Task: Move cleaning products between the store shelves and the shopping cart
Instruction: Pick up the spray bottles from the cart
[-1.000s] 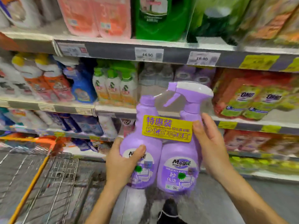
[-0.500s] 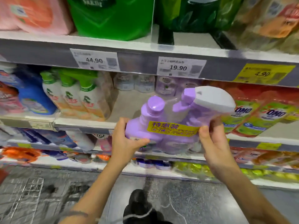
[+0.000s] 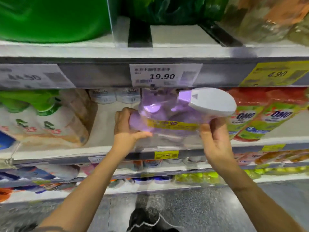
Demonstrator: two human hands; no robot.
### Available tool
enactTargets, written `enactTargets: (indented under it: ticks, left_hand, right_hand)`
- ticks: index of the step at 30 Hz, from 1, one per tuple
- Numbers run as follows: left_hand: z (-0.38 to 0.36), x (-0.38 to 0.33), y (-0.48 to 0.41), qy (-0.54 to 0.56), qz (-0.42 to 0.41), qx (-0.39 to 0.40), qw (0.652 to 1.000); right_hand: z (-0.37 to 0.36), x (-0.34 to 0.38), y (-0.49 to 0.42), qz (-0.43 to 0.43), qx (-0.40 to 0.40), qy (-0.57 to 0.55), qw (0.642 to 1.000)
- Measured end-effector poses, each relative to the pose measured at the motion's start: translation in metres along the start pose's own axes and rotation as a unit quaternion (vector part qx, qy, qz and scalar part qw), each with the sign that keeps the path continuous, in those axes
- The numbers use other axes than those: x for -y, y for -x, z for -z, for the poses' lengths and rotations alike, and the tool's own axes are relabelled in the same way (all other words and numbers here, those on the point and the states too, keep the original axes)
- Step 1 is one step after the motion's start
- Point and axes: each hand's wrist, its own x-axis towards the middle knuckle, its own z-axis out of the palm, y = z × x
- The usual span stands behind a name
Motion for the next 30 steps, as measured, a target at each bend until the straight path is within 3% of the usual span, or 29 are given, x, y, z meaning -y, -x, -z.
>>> enactTargets:
  ticks: [8, 14, 17, 19, 22, 26, 28, 30]
  left_hand:
    - [-0.008, 0.02, -0.013, -0.029, 0.056, 0.029, 0.998]
    - [0.003, 0.036, -0.027, -0.044, 0.078, 0.174, 0.981]
    - [0.002, 0.04, -0.029, -0.056, 0.067, 0.175, 0.981]
    - [0.0, 0.04, -0.03, -0.063, 0.067, 0.168, 0.981]
    - [-0.002, 0.039, -0.034, -0.072, 0.054, 0.171, 0.981]
    - [-0.014, 0.033, -0.039, -0.097, 0.039, 0.141, 0.984]
    - [-0.022, 0.032, -0.044, -0.099, 0.037, 0.131, 0.986]
    - [-0.03, 0.032, -0.05, -0.1, 0.032, 0.132, 0.986]
  right_hand:
    - [-0.012, -0.009, -0.034, -0.066, -0.007, 0.037, 0.997]
    - [-0.018, -0.011, -0.052, -0.063, -0.006, 0.077, 0.995]
    - [-0.017, -0.019, -0.05, -0.052, 0.019, 0.132, 0.99]
    - [-0.02, -0.036, -0.04, -0.049, 0.027, 0.231, 0.971]
    - [-0.034, -0.053, -0.015, -0.116, 0.061, 0.399, 0.908]
    - [-0.05, -0.074, -0.004, 0.003, -0.061, 0.438, 0.897]
    - [-0.051, -0.087, -0.006, 0.094, -0.06, 0.502, 0.858]
    - [-0.048, -0.103, -0.009, 0.132, -0.053, 0.535, 0.833]
